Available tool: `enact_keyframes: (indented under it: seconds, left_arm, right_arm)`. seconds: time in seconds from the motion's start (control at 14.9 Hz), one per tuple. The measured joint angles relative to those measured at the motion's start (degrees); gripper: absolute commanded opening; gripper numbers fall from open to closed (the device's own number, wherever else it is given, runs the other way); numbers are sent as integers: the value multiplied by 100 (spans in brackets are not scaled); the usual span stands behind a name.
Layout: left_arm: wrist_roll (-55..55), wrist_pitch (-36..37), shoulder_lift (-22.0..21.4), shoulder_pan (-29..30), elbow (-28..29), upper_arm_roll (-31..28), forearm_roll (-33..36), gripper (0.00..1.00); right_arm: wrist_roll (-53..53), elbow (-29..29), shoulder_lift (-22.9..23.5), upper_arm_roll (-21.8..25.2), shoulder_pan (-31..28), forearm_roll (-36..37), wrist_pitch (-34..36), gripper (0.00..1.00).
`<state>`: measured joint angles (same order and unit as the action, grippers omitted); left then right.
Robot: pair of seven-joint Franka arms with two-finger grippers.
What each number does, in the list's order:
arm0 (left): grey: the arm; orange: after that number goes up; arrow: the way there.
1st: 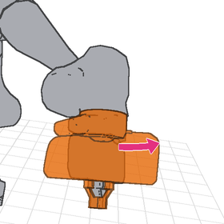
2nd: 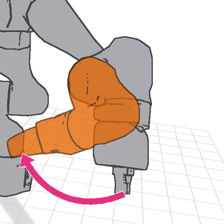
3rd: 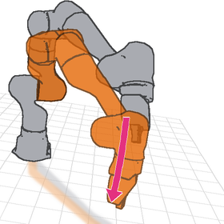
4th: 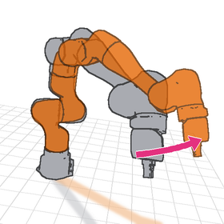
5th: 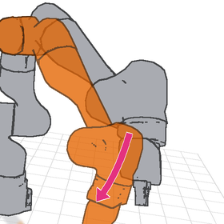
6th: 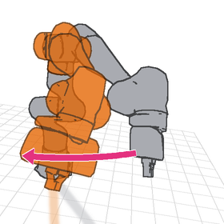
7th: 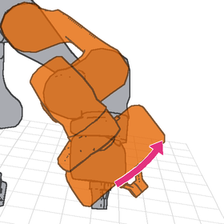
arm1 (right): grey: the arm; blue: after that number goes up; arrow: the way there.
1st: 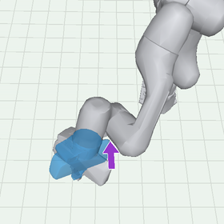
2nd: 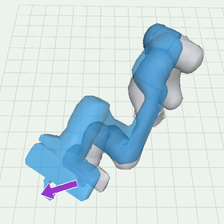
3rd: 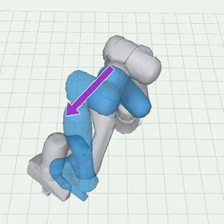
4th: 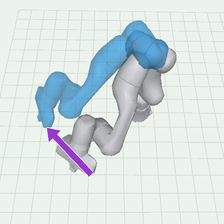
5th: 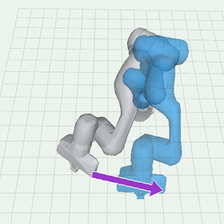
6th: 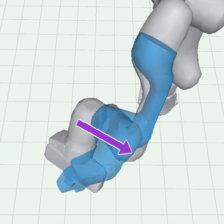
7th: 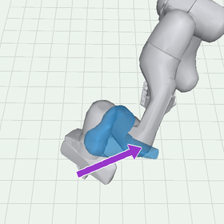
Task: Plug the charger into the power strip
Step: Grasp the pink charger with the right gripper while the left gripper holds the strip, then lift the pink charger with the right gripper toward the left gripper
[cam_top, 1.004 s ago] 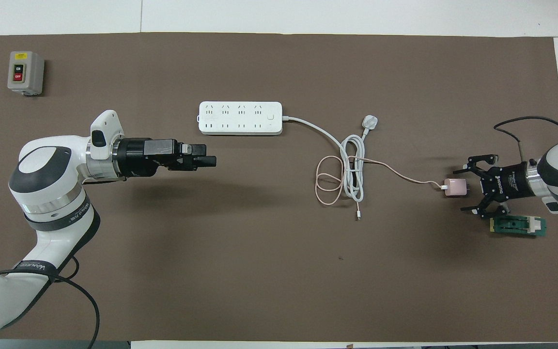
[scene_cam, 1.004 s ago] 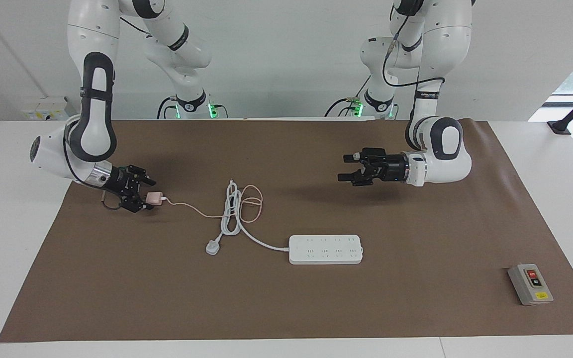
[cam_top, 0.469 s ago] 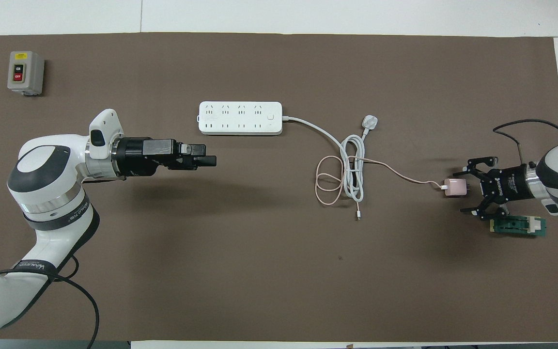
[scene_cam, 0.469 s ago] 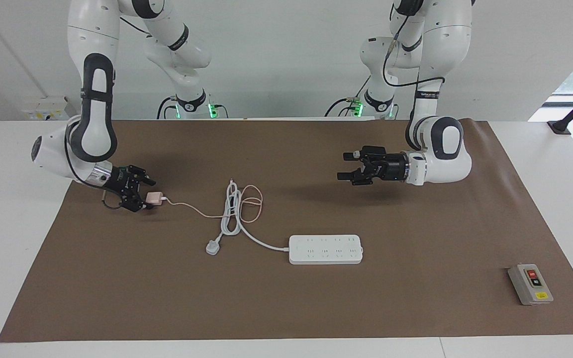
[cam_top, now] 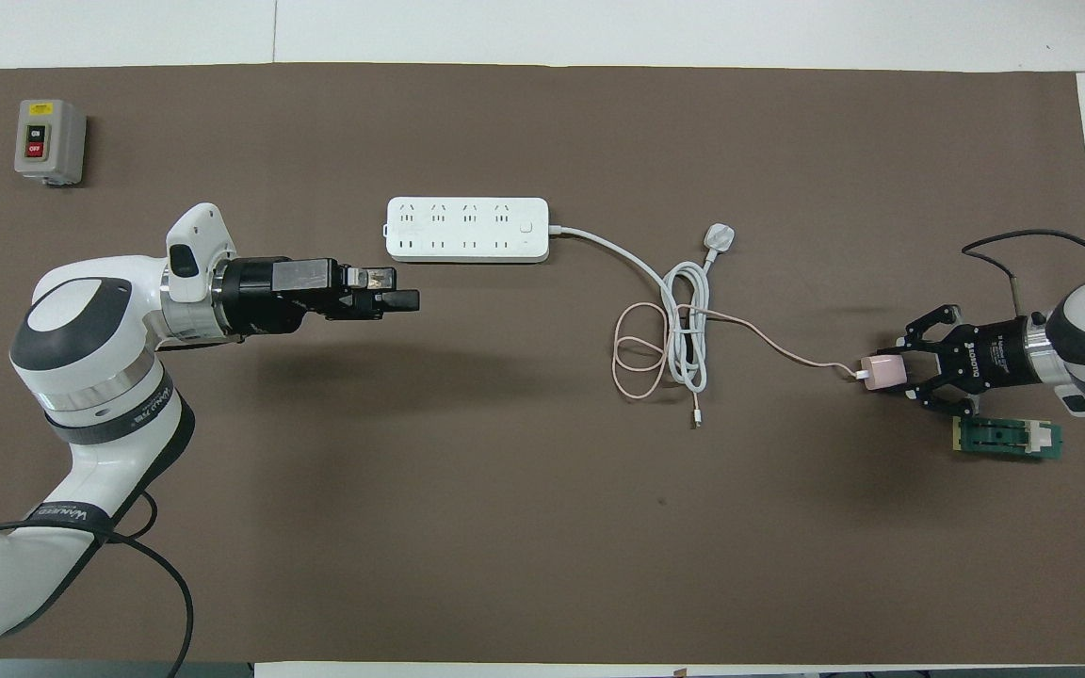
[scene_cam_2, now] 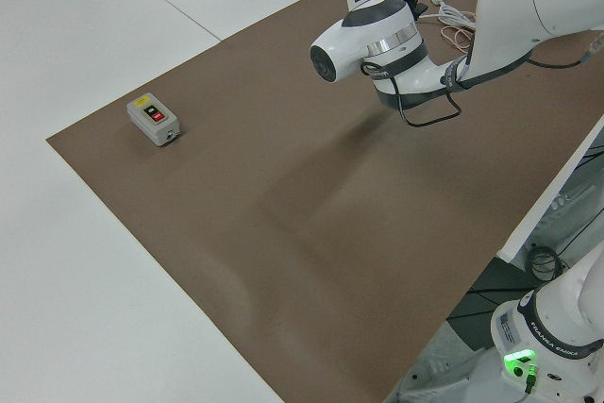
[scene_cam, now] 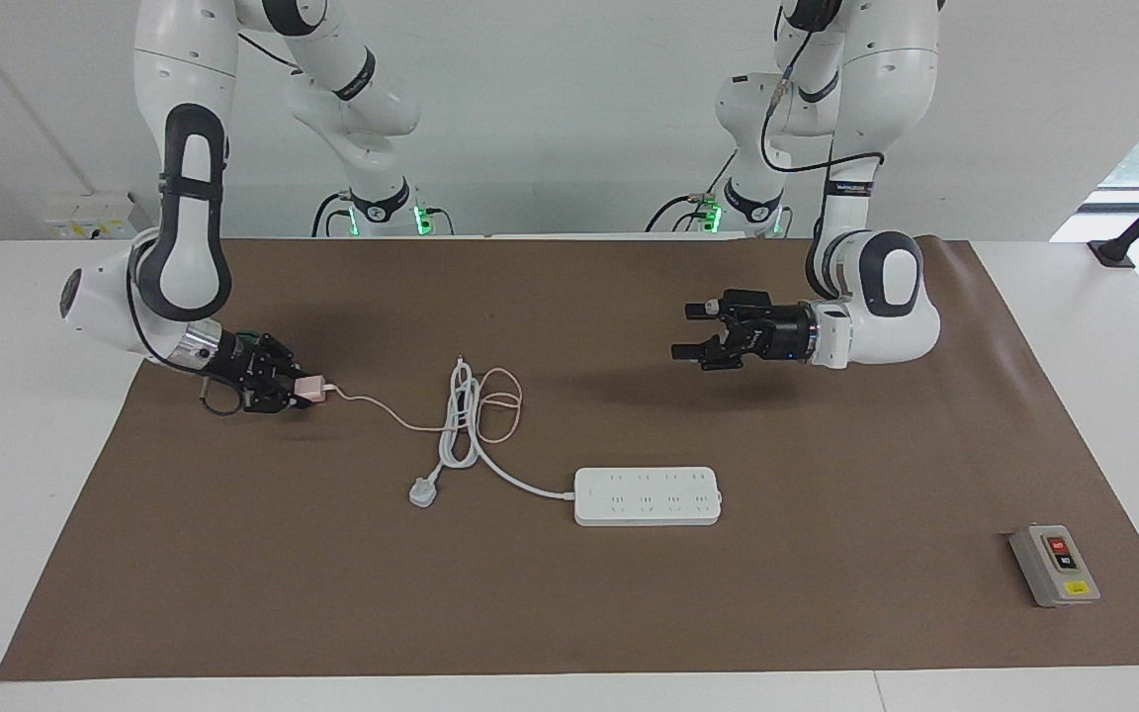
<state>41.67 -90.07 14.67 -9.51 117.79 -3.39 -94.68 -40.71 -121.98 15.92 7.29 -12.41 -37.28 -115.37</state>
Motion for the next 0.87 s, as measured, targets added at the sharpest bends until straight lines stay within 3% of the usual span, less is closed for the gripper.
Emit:
enact_keyframes:
  seconds: [0.33,0.6,0.87]
  left_arm:
    - [34,-21,0,-1,-20,0,-91,100]
    - [50,-33,0,-1,-23,-1,-93,100]
    - [60,-73,1,-9,-24,1,-93,100]
  right_arm:
    - [-440,368,-79,-67,159,-251,437,0]
    - [-1745,952,-345,-99,917,-275,755,0]
    - [-2153,1034,-676,-115,1533,-765,748,0]
